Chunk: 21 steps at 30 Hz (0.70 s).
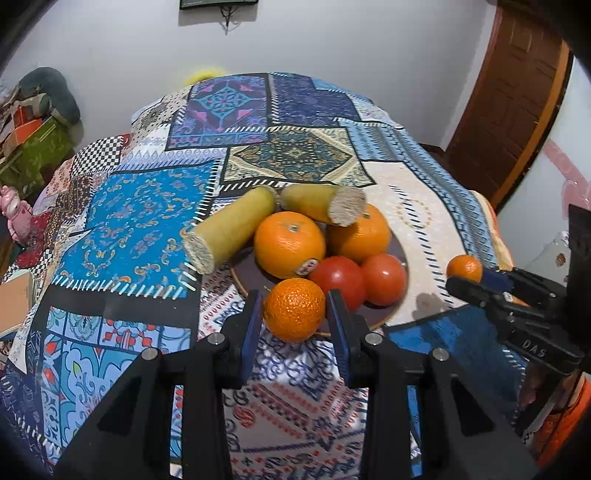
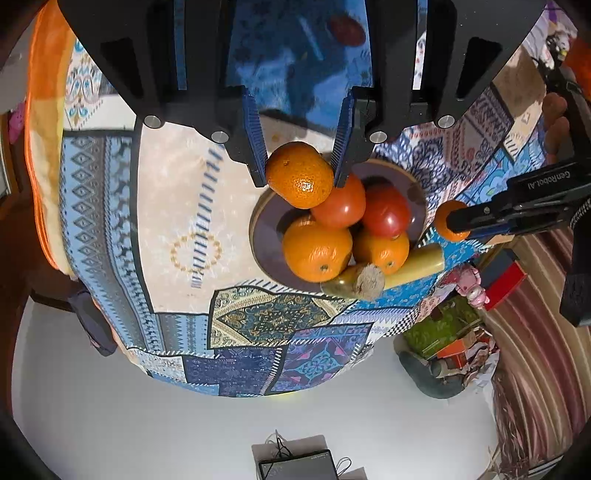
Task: Organize fruits
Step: 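Carry both small oranges onto the plate and open both grippers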
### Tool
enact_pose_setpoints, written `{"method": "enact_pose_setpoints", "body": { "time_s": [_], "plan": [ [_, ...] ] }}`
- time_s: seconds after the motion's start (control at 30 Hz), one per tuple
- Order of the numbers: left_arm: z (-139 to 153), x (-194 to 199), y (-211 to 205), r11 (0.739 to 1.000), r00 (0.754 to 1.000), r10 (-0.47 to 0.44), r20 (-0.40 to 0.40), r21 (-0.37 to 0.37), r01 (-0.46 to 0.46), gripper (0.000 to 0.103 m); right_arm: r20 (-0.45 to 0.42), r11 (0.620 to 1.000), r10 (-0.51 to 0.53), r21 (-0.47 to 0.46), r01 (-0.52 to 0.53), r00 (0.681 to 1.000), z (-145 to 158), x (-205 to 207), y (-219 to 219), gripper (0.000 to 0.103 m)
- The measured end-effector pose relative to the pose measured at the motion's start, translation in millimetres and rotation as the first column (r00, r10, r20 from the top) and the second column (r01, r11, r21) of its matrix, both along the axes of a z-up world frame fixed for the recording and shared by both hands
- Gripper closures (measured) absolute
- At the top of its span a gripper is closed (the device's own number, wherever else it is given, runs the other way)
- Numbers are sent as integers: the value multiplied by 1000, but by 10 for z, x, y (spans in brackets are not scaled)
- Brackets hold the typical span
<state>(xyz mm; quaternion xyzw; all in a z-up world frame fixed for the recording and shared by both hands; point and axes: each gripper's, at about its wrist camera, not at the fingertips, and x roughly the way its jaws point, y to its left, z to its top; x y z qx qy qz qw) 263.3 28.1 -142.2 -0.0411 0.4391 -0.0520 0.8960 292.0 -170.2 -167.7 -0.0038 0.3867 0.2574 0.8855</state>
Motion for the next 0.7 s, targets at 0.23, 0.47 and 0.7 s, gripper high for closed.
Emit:
{"method": "enact_pose_setpoints", "body": {
  "time_s": [0.23, 0.47, 0.7],
  "plan": [
    [-68, 146, 44, 1000, 1000, 5, -2, 8, -5, 68, 4, 1000, 6, -28, -6, 1000, -34, 193, 93, 71],
    [-150, 263, 69, 1000, 1000, 2, -14, 8, -2, 68, -25, 999, 12, -48, -13, 1000, -145, 353, 169, 71],
    [-238, 335, 98, 1000, 999, 5, -33, -1, -5, 68, -47, 998, 11, -65, -14, 999, -230, 425, 195, 71]
  ]
}}
